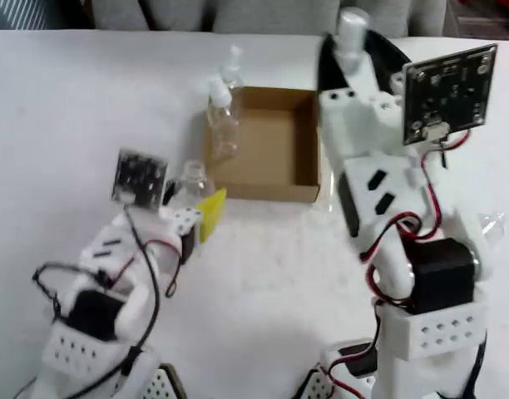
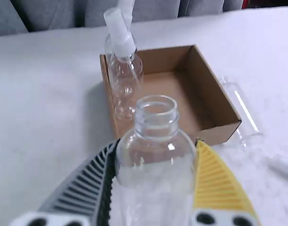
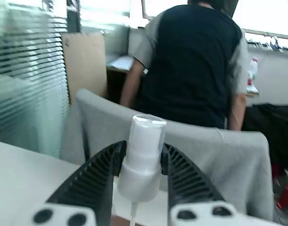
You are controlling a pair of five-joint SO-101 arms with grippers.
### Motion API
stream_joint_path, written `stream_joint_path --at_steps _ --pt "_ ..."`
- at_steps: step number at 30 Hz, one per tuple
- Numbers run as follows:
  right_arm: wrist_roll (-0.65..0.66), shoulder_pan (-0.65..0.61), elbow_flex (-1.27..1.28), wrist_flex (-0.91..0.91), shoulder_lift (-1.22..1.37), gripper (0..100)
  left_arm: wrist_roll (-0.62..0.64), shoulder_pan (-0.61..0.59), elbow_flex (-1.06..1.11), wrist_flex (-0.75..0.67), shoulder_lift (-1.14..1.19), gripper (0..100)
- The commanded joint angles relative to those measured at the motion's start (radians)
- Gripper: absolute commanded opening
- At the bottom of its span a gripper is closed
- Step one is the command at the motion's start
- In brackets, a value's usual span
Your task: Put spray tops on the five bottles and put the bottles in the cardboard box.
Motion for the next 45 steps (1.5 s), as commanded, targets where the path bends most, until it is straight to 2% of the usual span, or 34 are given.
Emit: stream_joint_path --at_steps 1,7,10,14,18,23,28,45 --pt "0.014 -0.105 -0.046 -0.102 0.007 1.8 -0.002 0.015 0.072 -0.077 -0.18 2" --pt "-0.002 -0.297 -0.046 -0.114 -0.008 1.7 -0.006 0.015 0.201 -0.077 -0.392 2" --pt "-0.127 -0.358 -0.044 -0.117 -0.025 1.7 -0.006 0.015 0.247 -0.077 -0.458 2" --pt "-0.256 -0.363 -0.014 -0.116 -0.033 1.7 -0.006 0.013 0.261 -0.074 -0.47 2" --pt "-0.261 -0.369 0.089 -0.134 -0.033 1.7 -0.009 0.013 0.258 -0.034 -0.47 2" --pt "-0.261 -0.366 0.193 -0.305 -0.033 1.7 -0.115 0.013 0.262 -0.015 -0.47 2" --pt "-0.261 -0.369 0.242 -0.418 -0.022 1.7 -0.114 0.013 0.262 -0.009 -0.47 2" --pt "-0.262 -0.398 0.499 -0.501 -0.117 1.7 -0.12 0.013 0.299 -0.012 -0.47 2"
